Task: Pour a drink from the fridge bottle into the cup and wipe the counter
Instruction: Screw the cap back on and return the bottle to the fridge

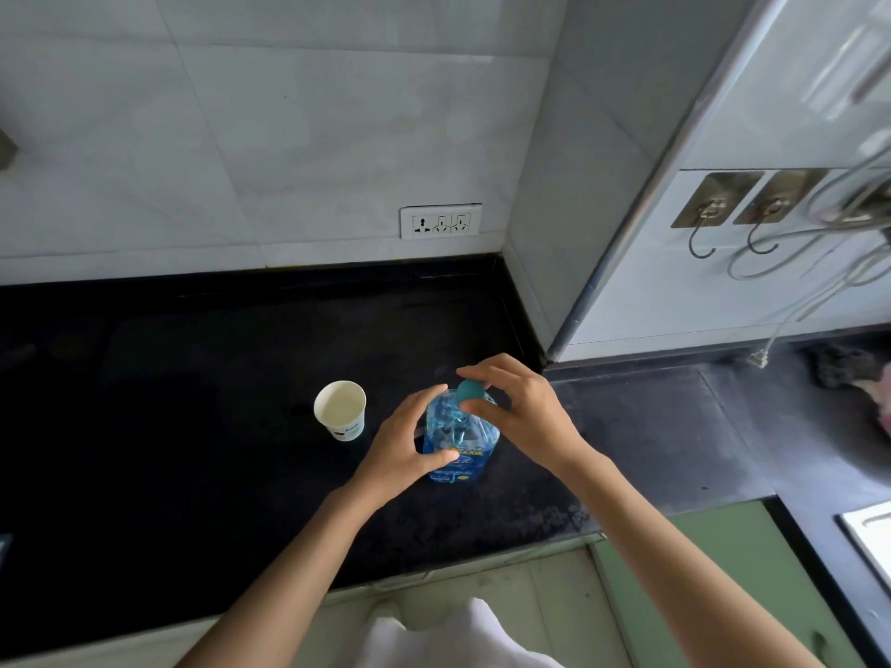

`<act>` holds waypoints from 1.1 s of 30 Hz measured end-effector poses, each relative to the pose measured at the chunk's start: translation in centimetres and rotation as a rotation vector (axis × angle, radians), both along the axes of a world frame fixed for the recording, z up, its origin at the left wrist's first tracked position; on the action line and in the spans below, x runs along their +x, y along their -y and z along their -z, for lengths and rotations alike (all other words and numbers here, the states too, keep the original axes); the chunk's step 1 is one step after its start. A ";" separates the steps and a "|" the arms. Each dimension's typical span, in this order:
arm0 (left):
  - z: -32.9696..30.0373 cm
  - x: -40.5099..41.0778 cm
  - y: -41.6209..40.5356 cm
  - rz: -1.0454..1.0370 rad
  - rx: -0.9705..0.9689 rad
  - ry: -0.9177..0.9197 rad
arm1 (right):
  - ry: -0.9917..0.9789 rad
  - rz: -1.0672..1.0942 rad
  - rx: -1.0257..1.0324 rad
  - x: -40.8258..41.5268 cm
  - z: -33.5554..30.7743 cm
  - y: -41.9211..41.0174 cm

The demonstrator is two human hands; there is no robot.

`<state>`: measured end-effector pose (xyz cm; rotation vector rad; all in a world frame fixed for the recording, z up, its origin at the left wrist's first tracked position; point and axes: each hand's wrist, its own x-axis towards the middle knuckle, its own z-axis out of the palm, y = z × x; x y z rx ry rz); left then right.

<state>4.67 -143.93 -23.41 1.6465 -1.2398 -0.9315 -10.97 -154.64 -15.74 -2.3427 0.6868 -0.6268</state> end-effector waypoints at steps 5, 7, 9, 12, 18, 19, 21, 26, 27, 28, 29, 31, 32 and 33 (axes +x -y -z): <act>0.0 0.1 0.0 0.011 -0.004 -0.002 | -0.093 -0.162 -0.141 -0.8 -0.3 0.8; -0.1 0.0 -0.1 0.002 -0.016 -0.004 | -0.137 -0.170 -0.272 -0.5 -0.6 0.9; -0.2 0.0 0.0 -0.003 -0.020 -0.002 | -0.172 -0.156 -0.383 -0.1 -0.9 1.0; -0.2 0.0 0.1 0.004 -0.014 0.010 | -0.191 -0.088 -0.472 0.2 -0.8 0.6; -0.3 0.0 0.1 0.001 0.005 -0.001 | -0.168 0.178 -0.315 0.6 0.2 -0.6; -0.3 0.0 0.1 -0.001 0.007 -0.004 | -0.147 0.148 -0.230 0.4 0.2 -0.4; -0.3 0.0 0.1 -0.002 0.009 -0.010 | -0.115 -0.003 -0.101 -0.1 -0.1 0.1; -0.4 0.1 0.0 0.007 -0.003 0.006 | -0.182 -0.201 -0.336 -0.1 -0.5 1.2; -0.4 0.1 0.0 0.006 -0.003 0.009 | -0.190 -0.198 -0.391 0.1 -0.4 1.2; -0.4 0.1 0.0 0.007 0.000 0.011 | -0.190 -0.188 -0.430 0.2 -0.4 1.3; -0.4 0.1 0.1 0.008 0.002 0.014 | -0.185 -0.172 -0.455 0.3 -0.3 1.2; -0.4 0.1 0.1 0.002 0.007 0.014 | -0.169 -0.105 -0.481 0.5 0.1 0.8; -0.4 0.1 0.2 -0.003 0.009 0.012 | -0.159 -0.051 -0.483 0.6 0.4 0.3; -0.4 0.1 0.2 -0.005 0.012 0.014 | -0.150 0.016 -0.478 0.8 0.7 -0.2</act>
